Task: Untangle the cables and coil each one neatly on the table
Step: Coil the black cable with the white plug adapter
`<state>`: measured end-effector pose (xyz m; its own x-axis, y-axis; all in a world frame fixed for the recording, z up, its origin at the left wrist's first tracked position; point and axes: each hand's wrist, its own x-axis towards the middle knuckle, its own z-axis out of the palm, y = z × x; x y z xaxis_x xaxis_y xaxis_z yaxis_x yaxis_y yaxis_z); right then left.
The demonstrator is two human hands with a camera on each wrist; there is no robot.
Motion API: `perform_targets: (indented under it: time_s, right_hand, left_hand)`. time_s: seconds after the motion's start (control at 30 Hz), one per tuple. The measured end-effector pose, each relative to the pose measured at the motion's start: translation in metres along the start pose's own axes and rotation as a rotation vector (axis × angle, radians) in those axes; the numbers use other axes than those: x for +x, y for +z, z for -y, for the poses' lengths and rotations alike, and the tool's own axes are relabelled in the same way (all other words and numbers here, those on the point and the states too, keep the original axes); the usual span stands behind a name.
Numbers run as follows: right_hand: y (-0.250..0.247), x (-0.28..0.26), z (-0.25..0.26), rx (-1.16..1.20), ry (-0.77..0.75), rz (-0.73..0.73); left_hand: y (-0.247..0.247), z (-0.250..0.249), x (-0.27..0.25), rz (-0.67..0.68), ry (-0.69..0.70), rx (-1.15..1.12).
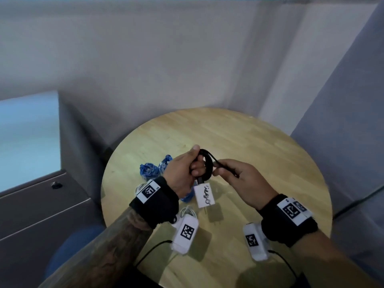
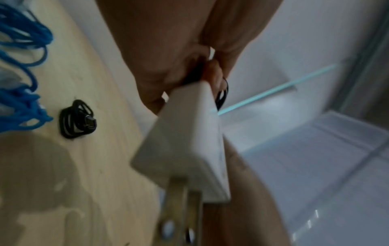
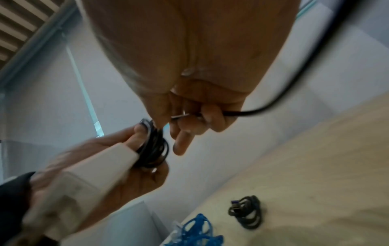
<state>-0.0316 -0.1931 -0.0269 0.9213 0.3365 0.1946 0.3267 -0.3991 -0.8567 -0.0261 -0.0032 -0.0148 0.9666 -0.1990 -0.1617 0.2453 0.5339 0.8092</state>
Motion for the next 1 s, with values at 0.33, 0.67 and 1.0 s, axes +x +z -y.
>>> perform_targets:
  time_s: [0.33,0.67,1.0]
  right_hand:
    - [-0.001,0.004,-0.032,-0.393,0.126,0.261]
    - [0.005,0.009,-0.020,0.498,0.351,-0.245]
    - [0.008,0.015,-0.030,0.668,0.433,-0.247]
  left_hand:
    - [-0.043,-0.015,0.018,-0.109,-0.036,-0.252]
    - [-0.020,0.011,0.011,-0.033,-0.128,-0.227]
    - [-0.014,0.023,0.008,0.054,-0.210,-0.326]
